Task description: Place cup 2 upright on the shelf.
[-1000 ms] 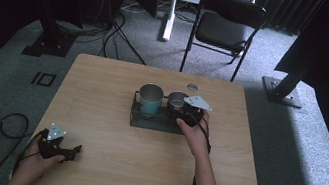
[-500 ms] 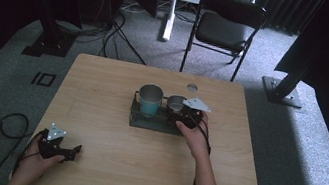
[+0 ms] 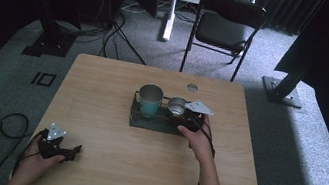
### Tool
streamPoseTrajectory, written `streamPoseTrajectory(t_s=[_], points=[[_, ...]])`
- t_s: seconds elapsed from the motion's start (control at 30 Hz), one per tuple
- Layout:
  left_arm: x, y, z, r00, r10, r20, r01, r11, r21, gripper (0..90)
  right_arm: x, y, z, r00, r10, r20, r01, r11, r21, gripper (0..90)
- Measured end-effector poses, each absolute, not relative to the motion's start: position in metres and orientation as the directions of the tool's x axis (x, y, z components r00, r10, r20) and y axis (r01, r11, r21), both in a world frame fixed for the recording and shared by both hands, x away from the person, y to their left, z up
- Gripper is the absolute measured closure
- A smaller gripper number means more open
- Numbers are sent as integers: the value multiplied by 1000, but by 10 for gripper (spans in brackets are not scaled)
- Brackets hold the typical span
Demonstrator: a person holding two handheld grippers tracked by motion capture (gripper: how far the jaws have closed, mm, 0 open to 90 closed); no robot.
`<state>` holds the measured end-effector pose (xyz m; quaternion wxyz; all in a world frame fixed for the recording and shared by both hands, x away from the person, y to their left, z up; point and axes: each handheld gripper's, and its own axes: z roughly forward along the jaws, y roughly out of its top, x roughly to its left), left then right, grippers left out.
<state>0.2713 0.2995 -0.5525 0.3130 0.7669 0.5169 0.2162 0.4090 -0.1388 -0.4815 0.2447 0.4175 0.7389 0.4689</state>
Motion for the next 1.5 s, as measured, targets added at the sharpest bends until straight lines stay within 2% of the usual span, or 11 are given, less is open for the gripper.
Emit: streamPoseTrajectory(t_s=[1.17,1.5], points=[[271,300,-553,372,928,8,657,-270,704,94,376,-173,-473,-559,829,14,332,208,920,127],[271,300,-553,372,928,8,657,-270,704,94,368,-192,-477,-526,851,11,339,198,920,129]])
